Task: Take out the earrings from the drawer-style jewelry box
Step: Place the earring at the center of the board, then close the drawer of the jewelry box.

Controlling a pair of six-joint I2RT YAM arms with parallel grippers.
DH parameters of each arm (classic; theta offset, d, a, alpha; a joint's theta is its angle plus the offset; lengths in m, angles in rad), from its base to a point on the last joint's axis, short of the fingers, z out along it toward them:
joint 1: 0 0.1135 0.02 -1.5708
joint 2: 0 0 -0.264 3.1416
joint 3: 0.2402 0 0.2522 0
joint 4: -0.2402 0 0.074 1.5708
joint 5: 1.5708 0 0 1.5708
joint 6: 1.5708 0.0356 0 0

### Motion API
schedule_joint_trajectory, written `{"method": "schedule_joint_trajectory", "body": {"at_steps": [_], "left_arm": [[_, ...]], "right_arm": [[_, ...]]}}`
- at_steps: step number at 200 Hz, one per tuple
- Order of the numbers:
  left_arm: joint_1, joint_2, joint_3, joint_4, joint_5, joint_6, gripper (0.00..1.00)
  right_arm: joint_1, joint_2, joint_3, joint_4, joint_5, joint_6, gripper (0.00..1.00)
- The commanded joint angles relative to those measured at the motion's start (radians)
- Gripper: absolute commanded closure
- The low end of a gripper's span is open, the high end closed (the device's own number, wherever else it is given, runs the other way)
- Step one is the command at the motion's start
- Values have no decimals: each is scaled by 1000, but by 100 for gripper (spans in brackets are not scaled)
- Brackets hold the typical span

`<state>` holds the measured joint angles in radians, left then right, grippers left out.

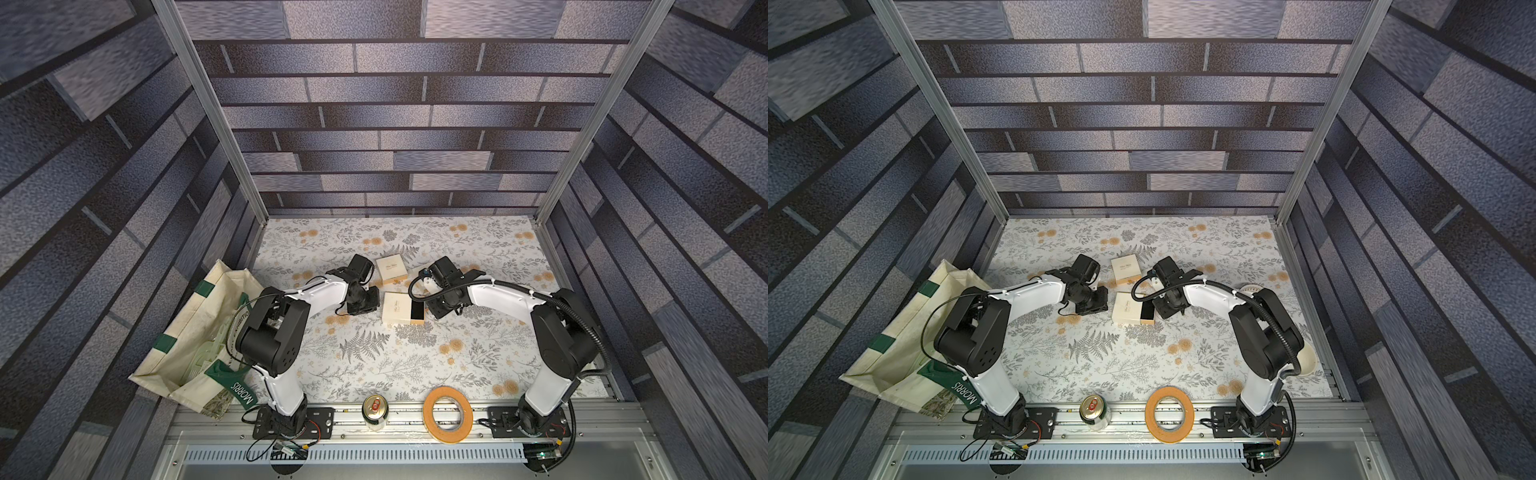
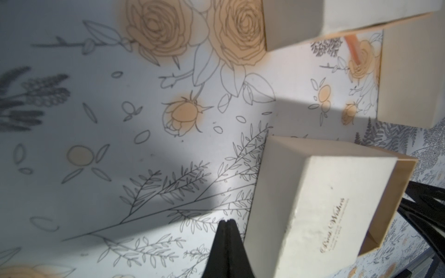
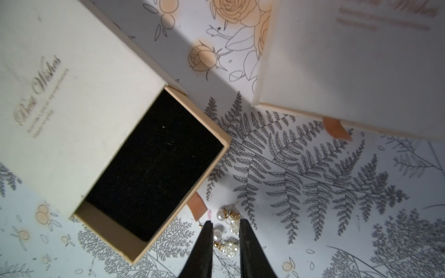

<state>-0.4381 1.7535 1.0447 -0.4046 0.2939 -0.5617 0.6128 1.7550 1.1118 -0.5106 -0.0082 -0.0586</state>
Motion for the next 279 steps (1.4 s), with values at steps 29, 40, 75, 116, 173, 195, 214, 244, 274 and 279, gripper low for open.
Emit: {"method": "schedule_joint_trajectory", "body": {"at_steps": [29, 40, 75, 116, 173, 195, 214, 244, 274, 279], "left_arm": [[-10, 12, 44, -22, 14, -1, 100], [-12, 13, 44, -24, 15, -1, 100], [-16, 13, 41, -28, 12, 0, 100], [-17, 15, 40, -29, 13, 0, 100], [-19, 30, 49, -27, 17, 0, 100], [-19, 30, 51, -28, 17, 2, 100], [-19, 29, 49, -27, 17, 0, 100], [-20, 29, 51, -26, 17, 0, 100], [-23, 32, 51, -26, 19, 0, 100], [-23, 32, 50, -26, 19, -1, 100]], "right_arm": [[3, 21, 28, -15, 1, 19, 77], [5, 23, 31, -15, -1, 19, 77], [9, 28, 34, -12, -3, 19, 77], [10, 37, 40, -10, -5, 17, 77], [15, 53, 53, -7, -12, 21, 77], [19, 60, 62, -9, -13, 19, 77], [21, 64, 64, -8, -13, 19, 77], [25, 67, 68, -9, -13, 22, 77], [27, 69, 66, -10, -10, 23, 77], [27, 69, 66, -10, -9, 24, 77]]}}
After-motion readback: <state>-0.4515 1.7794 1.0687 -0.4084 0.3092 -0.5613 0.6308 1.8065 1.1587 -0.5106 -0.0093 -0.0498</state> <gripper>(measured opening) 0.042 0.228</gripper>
